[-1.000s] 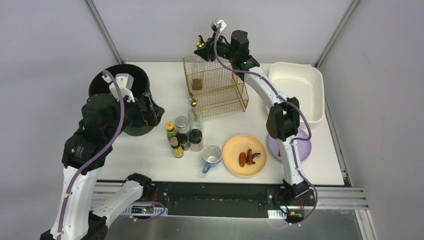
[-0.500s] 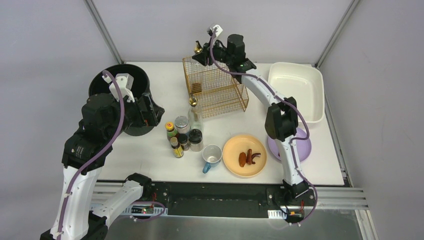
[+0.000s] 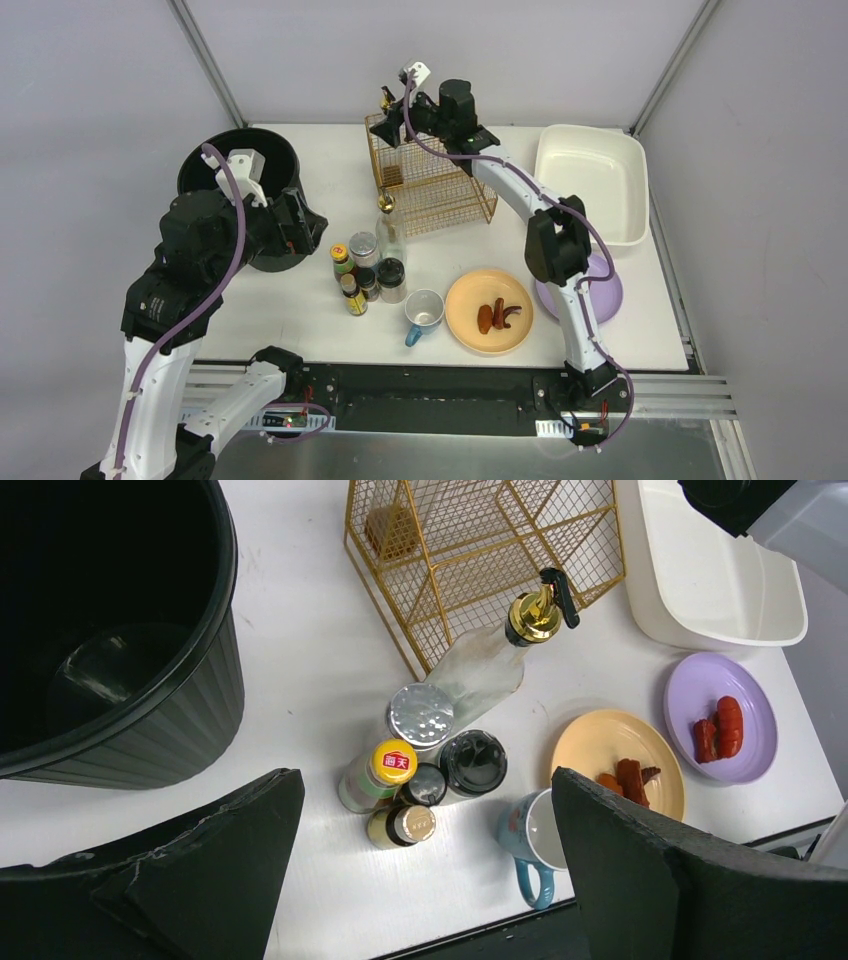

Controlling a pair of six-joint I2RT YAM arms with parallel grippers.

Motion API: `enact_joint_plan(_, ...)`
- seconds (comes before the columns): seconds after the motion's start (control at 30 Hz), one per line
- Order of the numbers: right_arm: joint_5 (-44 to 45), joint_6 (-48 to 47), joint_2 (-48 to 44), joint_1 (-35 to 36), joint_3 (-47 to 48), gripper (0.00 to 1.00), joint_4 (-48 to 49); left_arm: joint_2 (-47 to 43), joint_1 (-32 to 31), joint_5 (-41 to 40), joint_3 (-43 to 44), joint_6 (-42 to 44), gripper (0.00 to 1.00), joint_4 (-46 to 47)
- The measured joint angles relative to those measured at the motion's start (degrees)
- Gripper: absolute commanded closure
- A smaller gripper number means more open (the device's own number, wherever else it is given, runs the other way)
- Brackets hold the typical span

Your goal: Clear the kitchen counter

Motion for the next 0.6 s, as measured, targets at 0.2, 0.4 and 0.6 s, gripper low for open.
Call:
enact_joint_plan(0.2,2.2,-0.8,-1.5,0.1,-2.9,0.21,0.0,-0.1,0.0,0.0,-0.2,0.0,0.0,0.0)
enact_joint_plan(0.4,5.0,-1.1,-7.3,0.0,-9.4,0.12,0.0,-0.1,0.0,0.0,-0.2,0.0,0.01,0.0)
enact_joint_plan(0.6,6.0,-0.3,-16.0,-0.8,-16.9,0.01,-0.2,-0.1,0.0,0.0,-0.5,0.0,0.0,0.0)
